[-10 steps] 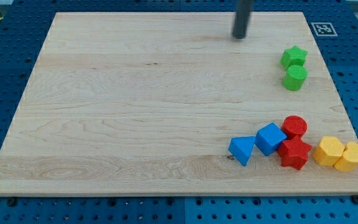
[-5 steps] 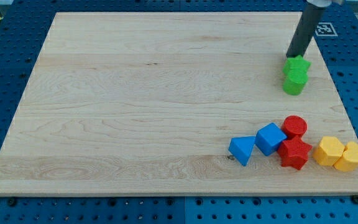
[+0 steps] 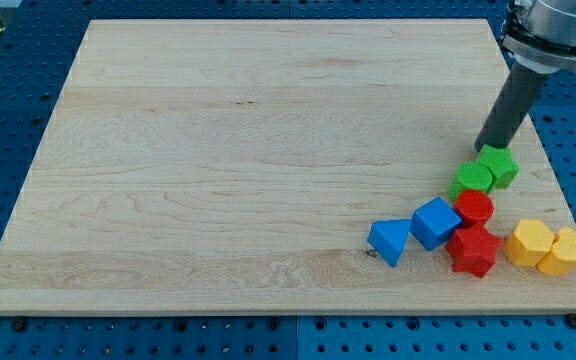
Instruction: Place the green blocks into the group blocks
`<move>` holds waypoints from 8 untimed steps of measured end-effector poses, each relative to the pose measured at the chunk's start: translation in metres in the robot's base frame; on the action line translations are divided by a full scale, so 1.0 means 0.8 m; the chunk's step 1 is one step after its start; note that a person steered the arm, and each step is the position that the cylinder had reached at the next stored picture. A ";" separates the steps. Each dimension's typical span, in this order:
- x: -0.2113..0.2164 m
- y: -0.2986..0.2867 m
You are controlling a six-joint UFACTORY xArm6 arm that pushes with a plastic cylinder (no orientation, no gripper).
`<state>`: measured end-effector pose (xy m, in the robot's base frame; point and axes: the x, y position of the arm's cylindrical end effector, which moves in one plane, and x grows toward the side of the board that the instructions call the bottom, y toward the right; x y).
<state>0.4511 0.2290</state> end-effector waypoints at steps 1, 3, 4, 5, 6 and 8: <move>0.010 0.000; 0.014 0.000; 0.039 0.000; 0.055 0.003; 0.051 0.003; -0.017 -0.074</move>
